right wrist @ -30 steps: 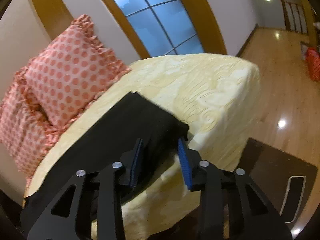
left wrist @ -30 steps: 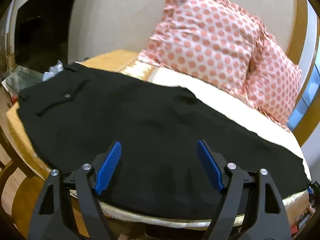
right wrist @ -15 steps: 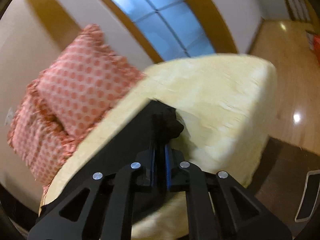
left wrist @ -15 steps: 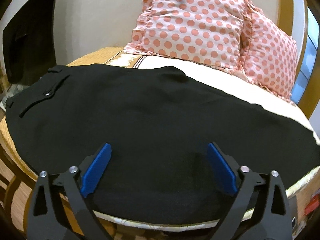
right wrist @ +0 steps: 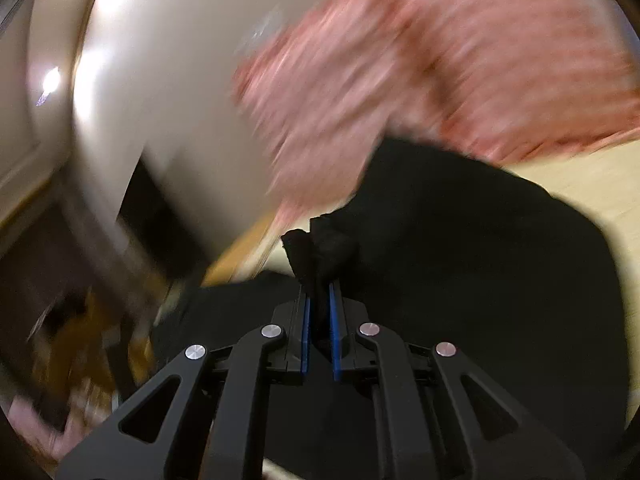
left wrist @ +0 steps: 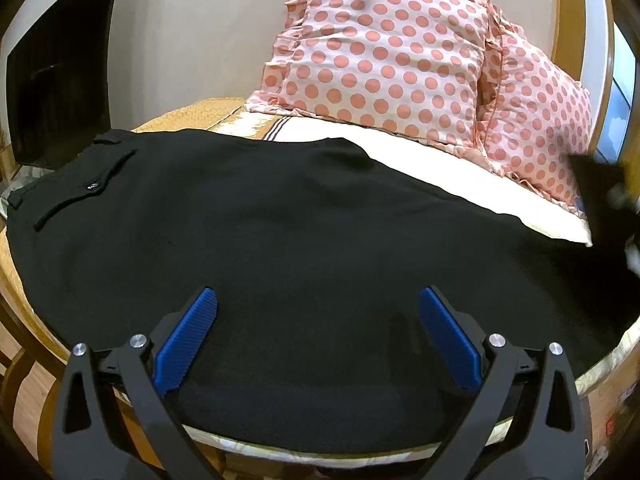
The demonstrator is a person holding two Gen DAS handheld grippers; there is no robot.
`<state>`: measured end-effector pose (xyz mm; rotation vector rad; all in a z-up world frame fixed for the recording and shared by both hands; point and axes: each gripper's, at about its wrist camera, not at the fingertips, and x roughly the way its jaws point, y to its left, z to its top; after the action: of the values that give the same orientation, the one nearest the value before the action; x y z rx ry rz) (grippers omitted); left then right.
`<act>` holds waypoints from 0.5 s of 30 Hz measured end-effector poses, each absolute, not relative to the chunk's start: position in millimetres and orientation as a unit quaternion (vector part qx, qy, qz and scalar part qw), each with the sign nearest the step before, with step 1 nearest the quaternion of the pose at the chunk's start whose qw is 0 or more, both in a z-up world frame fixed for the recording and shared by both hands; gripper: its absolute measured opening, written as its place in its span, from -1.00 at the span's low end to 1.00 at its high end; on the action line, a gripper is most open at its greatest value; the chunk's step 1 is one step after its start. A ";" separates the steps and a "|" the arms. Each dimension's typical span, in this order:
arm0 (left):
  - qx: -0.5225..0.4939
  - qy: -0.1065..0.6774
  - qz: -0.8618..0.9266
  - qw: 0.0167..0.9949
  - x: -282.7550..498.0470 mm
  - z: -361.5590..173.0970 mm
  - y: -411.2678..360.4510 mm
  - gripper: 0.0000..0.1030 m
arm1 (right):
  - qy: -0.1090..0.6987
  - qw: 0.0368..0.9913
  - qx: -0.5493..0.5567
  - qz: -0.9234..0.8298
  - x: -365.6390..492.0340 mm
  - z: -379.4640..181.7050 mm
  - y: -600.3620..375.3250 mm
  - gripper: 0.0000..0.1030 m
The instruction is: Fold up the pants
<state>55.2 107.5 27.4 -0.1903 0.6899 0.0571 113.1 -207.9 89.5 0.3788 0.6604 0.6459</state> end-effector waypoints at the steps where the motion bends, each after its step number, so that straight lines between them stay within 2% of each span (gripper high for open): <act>1: -0.095 0.337 0.027 0.936 54.6 27.3 107.8 0.96 | 0.341 0.867 0.167 0.322 114.2 76.3 -189.3 -0.84; 4: -0.096 0.337 0.021 0.937 53.7 27.1 108.7 0.96 | 0.418 0.839 0.133 0.322 116.1 31.3 -150.6 -0.84; 10: -0.104 0.331 0.010 0.938 52.1 27.3 111.5 0.96 | 0.373 0.856 0.141 0.329 108.0 53.7 -156.3 -0.84; 15: -0.106 0.333 0.006 0.937 52.1 27.2 112.5 0.96 | 0.396 0.841 0.107 0.353 95.5 46.6 -129.6 -0.84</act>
<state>52.1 112.5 27.2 -0.2162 0.6802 0.0126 95.5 -129.6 46.6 0.2253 0.8374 0.7467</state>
